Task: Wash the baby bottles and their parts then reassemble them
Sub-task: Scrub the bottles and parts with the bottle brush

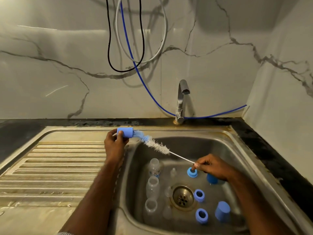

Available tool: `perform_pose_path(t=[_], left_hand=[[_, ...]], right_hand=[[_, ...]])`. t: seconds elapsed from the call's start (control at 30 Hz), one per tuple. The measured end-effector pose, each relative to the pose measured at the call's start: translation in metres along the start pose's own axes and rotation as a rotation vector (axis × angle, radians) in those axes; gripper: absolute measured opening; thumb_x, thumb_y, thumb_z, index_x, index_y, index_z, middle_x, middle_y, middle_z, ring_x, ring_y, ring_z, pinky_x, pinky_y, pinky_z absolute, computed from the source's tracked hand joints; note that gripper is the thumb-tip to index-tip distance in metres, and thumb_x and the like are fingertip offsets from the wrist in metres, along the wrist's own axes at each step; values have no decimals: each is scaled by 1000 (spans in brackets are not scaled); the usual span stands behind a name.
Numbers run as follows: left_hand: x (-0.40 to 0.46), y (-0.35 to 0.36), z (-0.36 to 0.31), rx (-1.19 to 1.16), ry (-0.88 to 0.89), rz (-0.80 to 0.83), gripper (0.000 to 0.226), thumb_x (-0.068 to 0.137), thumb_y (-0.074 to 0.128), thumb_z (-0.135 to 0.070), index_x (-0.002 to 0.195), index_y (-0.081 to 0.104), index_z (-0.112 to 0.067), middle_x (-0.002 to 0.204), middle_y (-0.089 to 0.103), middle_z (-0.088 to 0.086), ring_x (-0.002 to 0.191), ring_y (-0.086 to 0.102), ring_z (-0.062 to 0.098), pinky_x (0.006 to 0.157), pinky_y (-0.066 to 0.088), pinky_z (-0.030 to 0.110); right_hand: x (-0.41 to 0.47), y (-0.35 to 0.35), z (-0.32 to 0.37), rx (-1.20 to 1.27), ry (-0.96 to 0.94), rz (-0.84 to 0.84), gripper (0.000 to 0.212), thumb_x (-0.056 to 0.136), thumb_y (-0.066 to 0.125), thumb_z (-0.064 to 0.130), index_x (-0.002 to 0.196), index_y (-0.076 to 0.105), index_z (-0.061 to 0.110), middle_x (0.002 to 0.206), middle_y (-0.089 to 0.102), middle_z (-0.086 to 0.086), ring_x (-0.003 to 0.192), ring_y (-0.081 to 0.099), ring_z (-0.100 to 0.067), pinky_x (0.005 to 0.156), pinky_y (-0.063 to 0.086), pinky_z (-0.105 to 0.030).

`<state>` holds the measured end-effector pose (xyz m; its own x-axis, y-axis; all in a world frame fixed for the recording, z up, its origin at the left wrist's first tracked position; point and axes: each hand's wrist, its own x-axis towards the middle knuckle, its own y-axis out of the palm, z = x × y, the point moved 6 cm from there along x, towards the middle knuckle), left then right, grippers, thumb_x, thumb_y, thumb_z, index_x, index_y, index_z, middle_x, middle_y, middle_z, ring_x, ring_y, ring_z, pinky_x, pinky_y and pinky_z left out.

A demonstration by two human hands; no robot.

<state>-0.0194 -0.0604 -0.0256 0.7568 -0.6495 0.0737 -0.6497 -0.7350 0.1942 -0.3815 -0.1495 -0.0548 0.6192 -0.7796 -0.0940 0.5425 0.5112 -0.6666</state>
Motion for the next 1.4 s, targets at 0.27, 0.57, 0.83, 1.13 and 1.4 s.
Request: perform_pose_path(t=[0.27, 0.57, 0.83, 1.13, 1.4], left_hand=[[5, 0, -4, 61, 25, 70, 25, 105, 53, -19, 127, 61, -9, 106, 69, 10, 90, 72, 22, 75, 59, 31], [-3, 17, 6, -130, -132, 222, 18, 105, 52, -21, 107, 66, -10, 104, 70, 20, 87, 72, 28, 76, 61, 41], [-6, 10, 2, -269, -167, 117, 22, 94, 67, -28, 112, 66, -14, 113, 69, 14, 100, 70, 29, 83, 59, 37], [-7, 18, -7, -721, -244, 189, 24, 104, 49, -17, 125, 57, -8, 118, 63, 17, 112, 63, 26, 97, 55, 39], [-10, 13, -8, -591, -170, 109, 30, 99, 56, -7, 129, 60, -8, 127, 62, 19, 111, 67, 30, 91, 58, 40]], right_hand=[[-2, -3, 7, 16, -54, -35, 17, 97, 65, 26, 93, 81, 27, 92, 78, 12, 92, 72, -5, 92, 57, -36], [-3, -12, 8, 30, -71, -246, 18, 79, 83, 21, 83, 66, 25, 69, 70, 7, 63, 65, -4, 70, 58, -37], [3, 2, 25, 112, -164, -215, 17, 88, 76, 24, 73, 70, 23, 69, 72, -2, 66, 70, -16, 75, 59, -44], [0, 22, 23, 411, -24, 32, 23, 83, 83, 25, 89, 69, 8, 60, 64, -10, 37, 44, -10, 38, 35, -20], [-1, -9, 35, -184, -116, -448, 17, 95, 63, 43, 91, 75, 32, 76, 70, 14, 75, 65, -2, 73, 56, -31]])
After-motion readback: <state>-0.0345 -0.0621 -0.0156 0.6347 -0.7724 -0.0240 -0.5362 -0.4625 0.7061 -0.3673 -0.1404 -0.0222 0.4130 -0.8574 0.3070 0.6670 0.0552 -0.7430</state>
